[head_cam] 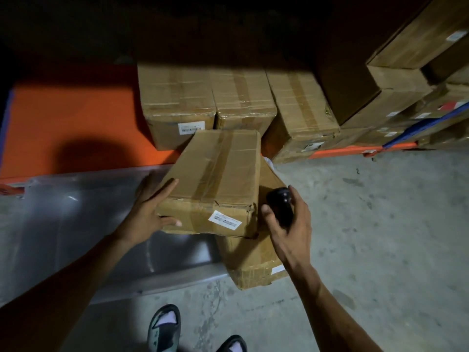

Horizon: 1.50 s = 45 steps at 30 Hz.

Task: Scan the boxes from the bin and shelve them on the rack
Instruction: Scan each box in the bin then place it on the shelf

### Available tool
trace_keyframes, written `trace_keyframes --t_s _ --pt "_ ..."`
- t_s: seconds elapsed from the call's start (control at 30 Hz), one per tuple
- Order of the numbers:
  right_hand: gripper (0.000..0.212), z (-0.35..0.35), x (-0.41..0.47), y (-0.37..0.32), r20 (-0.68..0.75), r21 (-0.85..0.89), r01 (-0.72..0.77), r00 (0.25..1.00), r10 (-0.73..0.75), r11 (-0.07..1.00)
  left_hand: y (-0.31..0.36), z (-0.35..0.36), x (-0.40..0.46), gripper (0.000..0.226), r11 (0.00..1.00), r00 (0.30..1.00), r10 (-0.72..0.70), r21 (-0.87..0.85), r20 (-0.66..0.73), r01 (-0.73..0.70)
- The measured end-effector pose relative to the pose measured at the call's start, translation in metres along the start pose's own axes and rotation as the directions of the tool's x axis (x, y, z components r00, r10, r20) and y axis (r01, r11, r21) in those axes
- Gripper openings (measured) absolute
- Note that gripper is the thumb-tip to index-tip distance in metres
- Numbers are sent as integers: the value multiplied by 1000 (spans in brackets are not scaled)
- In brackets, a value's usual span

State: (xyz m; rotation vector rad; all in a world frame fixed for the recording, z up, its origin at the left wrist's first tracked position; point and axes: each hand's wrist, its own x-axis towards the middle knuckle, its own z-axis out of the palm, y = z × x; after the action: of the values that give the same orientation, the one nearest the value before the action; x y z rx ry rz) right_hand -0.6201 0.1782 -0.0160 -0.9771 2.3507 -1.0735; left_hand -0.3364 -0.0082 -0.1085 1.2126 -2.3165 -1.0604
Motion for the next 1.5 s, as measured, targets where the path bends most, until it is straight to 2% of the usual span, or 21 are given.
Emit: trace_keyframes --t_s 0.07,0.13,0.17,0.2,0.27,0.33,0.4,0.47,0.7,0.8,0.97,1.17,1.3,1.43,1.5 --pt "74 22 -12 -14 42 111 -24 999 20 994 4 -1 -3 107 962 990 -127 -235 56 137" --pt "75 45 -14 -28 74 150 -90 994 80 984 5 2 -3 88 880 976 -206 -423 73 217" --pt "74 55 -12 -31 83 153 -118 991 106 981 6 5 0 76 835 960 -276 -486 37 259" --pt "71 64 -9 -33 89 154 -144 987 132 977 10 8 3 70 755 935 -354 -583 21 299" --pt "67 75 0 -34 108 197 -198 978 179 960 10 15 12 77 603 880 -474 -726 9 332" --pt "65 82 6 -33 113 283 -237 970 213 929 14 20 22 70 436 854 -510 -825 104 361" --pt "65 84 7 -33 99 323 -248 969 228 913 17 22 29 57 385 848 -503 -837 164 390" --pt "63 83 7 -37 83 337 -253 967 239 907 21 22 29 59 366 832 -526 -837 175 407" --pt "56 66 0 -60 54 458 -228 972 229 859 50 -14 18 66 391 829 -546 -840 119 378" --pt "58 47 -20 -82 44 474 -213 975 219 854 75 -43 -1 60 416 835 -545 -843 70 342" --pt "58 -16 -50 -140 9 513 -148 986 167 845 150 -100 -27 65 457 867 -499 -844 17 280" --pt "54 -125 -105 -194 -98 561 -6 992 74 828 269 -153 -81 79 593 927 -366 -789 -87 160" --pt "55 -205 -150 -218 -174 580 98 985 6 809 355 -180 -130 66 657 956 -253 -751 -146 59" --pt "60 -273 -182 -242 -267 594 210 962 -55 777 435 -205 -169 45 738 947 -165 -672 -275 -67" --pt "62 -300 -192 -257 -305 596 253 949 -77 762 469 -221 -184 41 737 945 -128 -667 -300 -111"
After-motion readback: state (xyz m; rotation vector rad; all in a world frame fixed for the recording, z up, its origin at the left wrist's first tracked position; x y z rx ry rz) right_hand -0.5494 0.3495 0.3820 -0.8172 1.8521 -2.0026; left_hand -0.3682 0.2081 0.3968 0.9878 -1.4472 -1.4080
